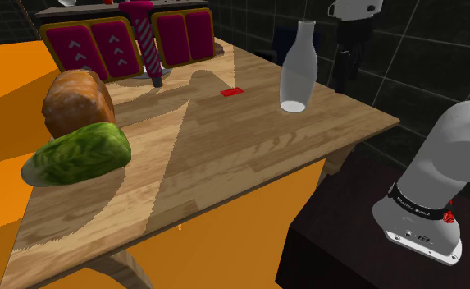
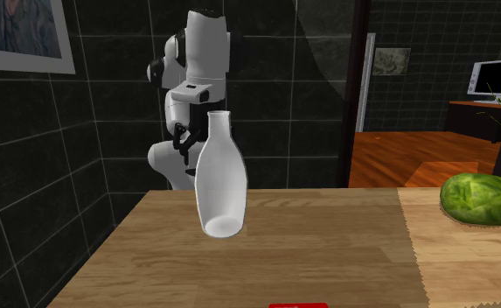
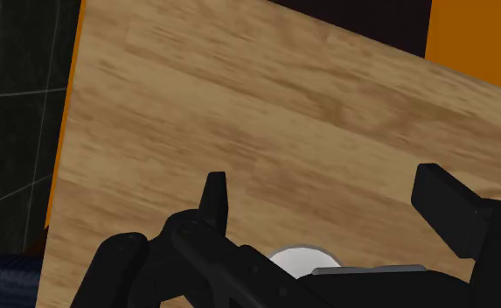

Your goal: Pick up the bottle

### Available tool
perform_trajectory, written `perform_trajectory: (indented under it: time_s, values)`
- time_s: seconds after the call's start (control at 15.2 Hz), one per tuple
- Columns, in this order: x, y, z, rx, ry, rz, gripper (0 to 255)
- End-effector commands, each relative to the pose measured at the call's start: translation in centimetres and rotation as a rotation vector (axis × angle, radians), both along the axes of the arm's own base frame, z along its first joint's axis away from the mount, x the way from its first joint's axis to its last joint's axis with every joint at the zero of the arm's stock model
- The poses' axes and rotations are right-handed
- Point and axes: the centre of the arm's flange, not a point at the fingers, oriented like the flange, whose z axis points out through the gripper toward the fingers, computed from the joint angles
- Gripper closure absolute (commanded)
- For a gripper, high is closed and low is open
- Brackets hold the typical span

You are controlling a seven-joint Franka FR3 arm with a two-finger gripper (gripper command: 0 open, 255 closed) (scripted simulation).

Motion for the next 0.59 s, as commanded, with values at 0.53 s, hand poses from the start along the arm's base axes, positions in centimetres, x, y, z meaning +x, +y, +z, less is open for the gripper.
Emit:
perform_trajectory:
  time_s: [0.53]
  values:
    - [6.7, 0.2, 7.4, 0.013, -0.057, -0.059, 0]
